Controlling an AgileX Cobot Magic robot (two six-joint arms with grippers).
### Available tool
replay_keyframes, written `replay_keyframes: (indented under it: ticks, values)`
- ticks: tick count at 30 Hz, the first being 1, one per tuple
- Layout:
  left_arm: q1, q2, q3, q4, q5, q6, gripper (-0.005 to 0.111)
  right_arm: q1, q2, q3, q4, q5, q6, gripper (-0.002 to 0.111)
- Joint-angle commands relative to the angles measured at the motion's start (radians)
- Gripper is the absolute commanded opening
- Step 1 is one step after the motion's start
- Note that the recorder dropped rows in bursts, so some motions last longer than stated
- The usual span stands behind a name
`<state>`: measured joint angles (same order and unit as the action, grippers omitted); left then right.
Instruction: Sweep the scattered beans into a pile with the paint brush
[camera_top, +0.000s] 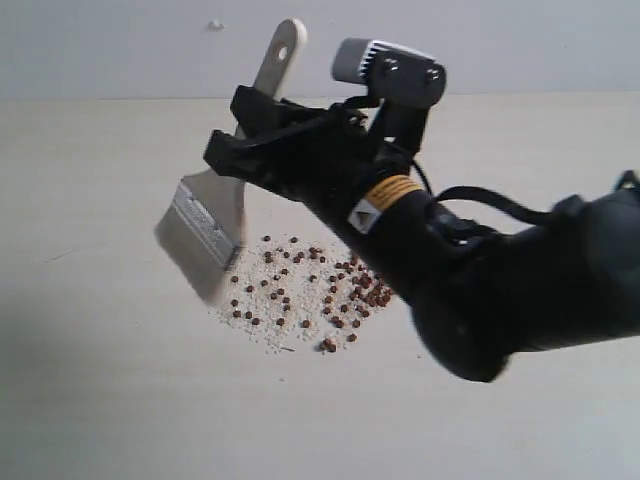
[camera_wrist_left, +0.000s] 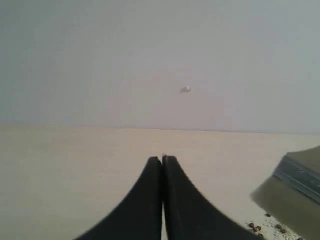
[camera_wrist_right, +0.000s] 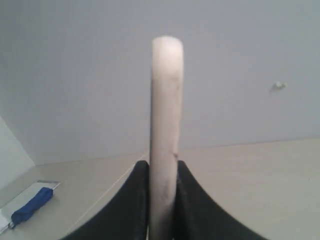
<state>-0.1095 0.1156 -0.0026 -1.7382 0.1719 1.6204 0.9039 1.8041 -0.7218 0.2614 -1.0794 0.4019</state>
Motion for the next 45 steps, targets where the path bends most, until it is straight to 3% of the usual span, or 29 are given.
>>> replay_keyframes:
  ticks: [1, 7, 14, 21, 28, 32, 37, 45]
  values:
    - [-0.004, -0.005, 0.003, -0.006, -0.002, 0.002, 0.000, 0.049, 0.164, -0.184, 0.231, -0.021, -0.106, 0.000]
    - [-0.004, -0.005, 0.003, -0.006, -0.002, 0.002, 0.000, 0.072, 0.329, -0.364, 0.386, 0.099, -0.112, 0.000]
    - [-0.004, -0.005, 0.003, -0.006, -0.002, 0.002, 0.000, 0.074, 0.406, -0.432, 0.539, 0.112, -0.153, 0.000]
    - [-0.004, -0.005, 0.003, -0.006, -0.002, 0.002, 0.000, 0.074, 0.406, -0.431, 0.673, 0.128, -0.402, 0.000]
    - [-0.004, -0.005, 0.003, -0.006, -0.002, 0.002, 0.000, 0.074, 0.372, -0.431, 0.998, 0.158, -0.664, 0.000]
    - [-0.004, -0.005, 0.003, -0.006, -0.002, 0.002, 0.000, 0.074, 0.332, -0.431, 1.047, 0.143, -0.845, 0.000]
    - [-0.004, -0.005, 0.003, -0.006, -0.002, 0.002, 0.000, 0.074, 0.278, -0.431, 1.143, 0.139, -0.937, 0.000]
    - [-0.004, -0.005, 0.003, -0.006, -0.002, 0.002, 0.000, 0.074, 0.214, -0.431, 1.134, 0.182, -0.912, 0.000]
